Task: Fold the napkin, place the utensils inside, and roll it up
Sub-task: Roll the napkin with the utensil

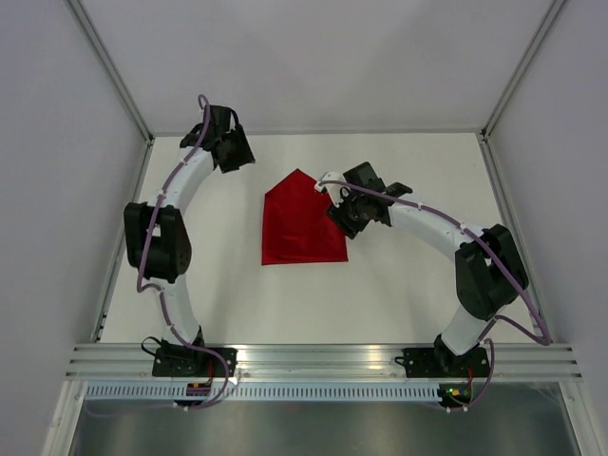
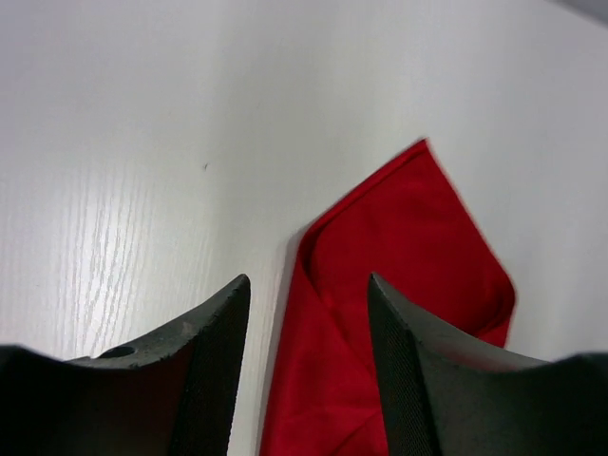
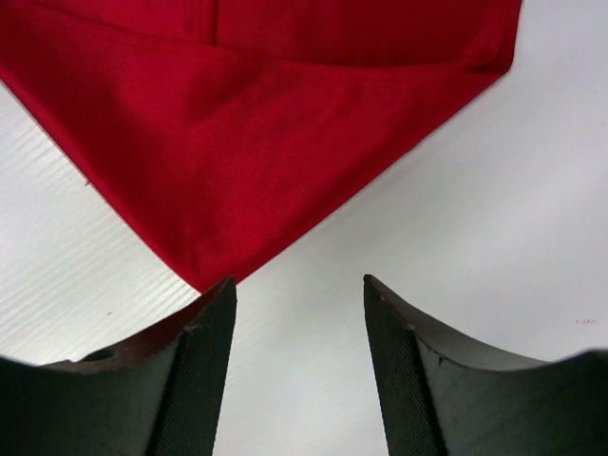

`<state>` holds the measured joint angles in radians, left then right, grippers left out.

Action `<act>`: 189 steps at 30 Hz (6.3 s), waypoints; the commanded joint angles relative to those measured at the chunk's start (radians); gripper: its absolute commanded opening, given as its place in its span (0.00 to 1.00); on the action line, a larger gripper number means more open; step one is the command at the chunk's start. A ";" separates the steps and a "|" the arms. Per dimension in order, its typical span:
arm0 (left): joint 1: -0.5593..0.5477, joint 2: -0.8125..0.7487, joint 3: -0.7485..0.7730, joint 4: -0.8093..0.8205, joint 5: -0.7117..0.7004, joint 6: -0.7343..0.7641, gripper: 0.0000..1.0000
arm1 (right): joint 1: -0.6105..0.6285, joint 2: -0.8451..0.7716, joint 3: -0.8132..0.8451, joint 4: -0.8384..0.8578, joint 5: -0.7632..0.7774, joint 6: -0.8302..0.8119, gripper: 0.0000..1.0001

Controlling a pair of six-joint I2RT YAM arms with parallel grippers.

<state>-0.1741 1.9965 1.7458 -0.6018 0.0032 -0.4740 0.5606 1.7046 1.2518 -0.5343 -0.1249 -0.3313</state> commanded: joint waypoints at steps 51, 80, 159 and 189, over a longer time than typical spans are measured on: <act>-0.030 -0.775 -0.525 0.218 0.124 0.153 0.60 | 0.294 0.207 -0.178 0.320 -0.079 -0.534 0.42; -0.153 -0.945 -0.724 0.517 0.135 0.264 0.37 | 0.187 0.412 0.175 -0.197 -0.317 -0.548 0.10; -0.650 -0.340 -0.885 0.620 -0.063 0.943 0.64 | 0.032 0.734 0.566 -0.592 -0.386 -0.594 0.03; -0.656 -0.275 -0.802 0.780 0.201 0.893 0.69 | -0.102 0.682 0.468 -0.593 -0.377 -0.672 0.00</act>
<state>-0.8162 1.6943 0.9058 0.1108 0.1230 0.4351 0.4778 2.2971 1.7714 -1.1847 -0.7101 -0.9169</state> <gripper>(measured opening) 0.689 0.130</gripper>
